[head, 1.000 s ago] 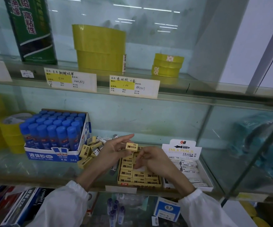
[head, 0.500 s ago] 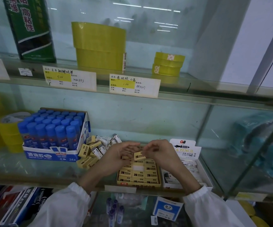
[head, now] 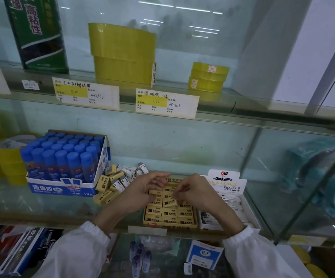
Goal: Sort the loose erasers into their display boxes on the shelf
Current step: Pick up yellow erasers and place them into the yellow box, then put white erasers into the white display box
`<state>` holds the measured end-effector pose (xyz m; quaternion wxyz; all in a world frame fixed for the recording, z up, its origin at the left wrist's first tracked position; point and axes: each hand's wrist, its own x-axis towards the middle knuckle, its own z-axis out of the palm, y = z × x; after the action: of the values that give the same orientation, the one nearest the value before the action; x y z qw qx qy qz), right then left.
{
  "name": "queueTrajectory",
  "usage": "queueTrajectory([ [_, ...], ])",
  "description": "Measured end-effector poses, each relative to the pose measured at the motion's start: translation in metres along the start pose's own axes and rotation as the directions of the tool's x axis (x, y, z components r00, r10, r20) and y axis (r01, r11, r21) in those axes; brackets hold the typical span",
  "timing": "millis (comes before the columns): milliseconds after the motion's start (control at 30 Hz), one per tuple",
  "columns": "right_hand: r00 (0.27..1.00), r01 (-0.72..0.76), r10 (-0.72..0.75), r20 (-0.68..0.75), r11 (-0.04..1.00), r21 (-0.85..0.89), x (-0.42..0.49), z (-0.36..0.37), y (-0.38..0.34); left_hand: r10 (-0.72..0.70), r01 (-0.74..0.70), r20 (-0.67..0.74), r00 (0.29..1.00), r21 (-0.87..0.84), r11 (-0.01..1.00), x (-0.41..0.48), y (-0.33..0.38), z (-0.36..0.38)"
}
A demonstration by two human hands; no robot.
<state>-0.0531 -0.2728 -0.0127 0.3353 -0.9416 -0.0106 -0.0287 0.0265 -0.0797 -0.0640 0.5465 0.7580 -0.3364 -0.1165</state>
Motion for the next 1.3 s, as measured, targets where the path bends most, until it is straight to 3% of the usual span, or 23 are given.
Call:
queueTrajectory([
  [167, 1.0, 0.011, -0.009, 0.016, 0.995, -0.101, 0.001, 0.006, -0.003, -0.006, 0.006, 0.007, 1.0, -0.012, 1.0, 0.0, 0.0, -0.001],
  [433, 0.998, -0.062, 0.062, 0.009, 0.998, -0.007, 0.0, 0.007, 0.001, 0.006, -0.006, -0.006, 1.0, -0.022, 1.0, -0.001, 0.0, 0.0],
  [667, 0.998, 0.007, -0.025, -0.059, 0.958, -0.288, 0.003, 0.023, -0.002, 0.025, -0.025, -0.01, 1.0, -0.03, 0.999, -0.001, 0.003, 0.001],
  [800, 0.999, -0.009, 0.016, 0.028, 0.968, -0.249, 0.007, 0.016, -0.007, 0.044, -0.045, -0.009, 0.999, -0.047, 0.998, -0.001, 0.005, 0.0],
  [967, 0.999, -0.009, 0.018, 0.043, 0.984, -0.18, 0.007, 0.008, -0.008, 0.107, -0.151, -0.185, 0.977, -0.246, 0.958, -0.007, 0.014, -0.015],
  [1033, 1.0, -0.01, 0.011, 0.01, 0.989, -0.147, 0.009, 0.004, -0.013, 0.131, -0.166, -0.282, 0.95, -0.103, 0.981, -0.013, 0.018, -0.033],
  [1133, 1.0, 0.0, 0.001, 0.006, 0.994, -0.11, 0.018, -0.002, -0.026, 0.192, -0.046, -0.36, 0.913, 0.377, 0.925, -0.024, 0.026, -0.063],
  [1233, 0.999, 0.032, -0.03, 0.021, 0.994, -0.106, 0.037, -0.001, -0.041, 0.159, 0.014, -0.162, 0.974, 0.744, 0.668, -0.033, 0.028, -0.08],
  [1300, 0.998, 0.057, -0.053, 0.032, 0.99, -0.125, 0.054, 0.005, -0.051, 0.06, -0.004, -0.036, 0.998, 0.819, 0.574, -0.037, 0.023, -0.08],
])
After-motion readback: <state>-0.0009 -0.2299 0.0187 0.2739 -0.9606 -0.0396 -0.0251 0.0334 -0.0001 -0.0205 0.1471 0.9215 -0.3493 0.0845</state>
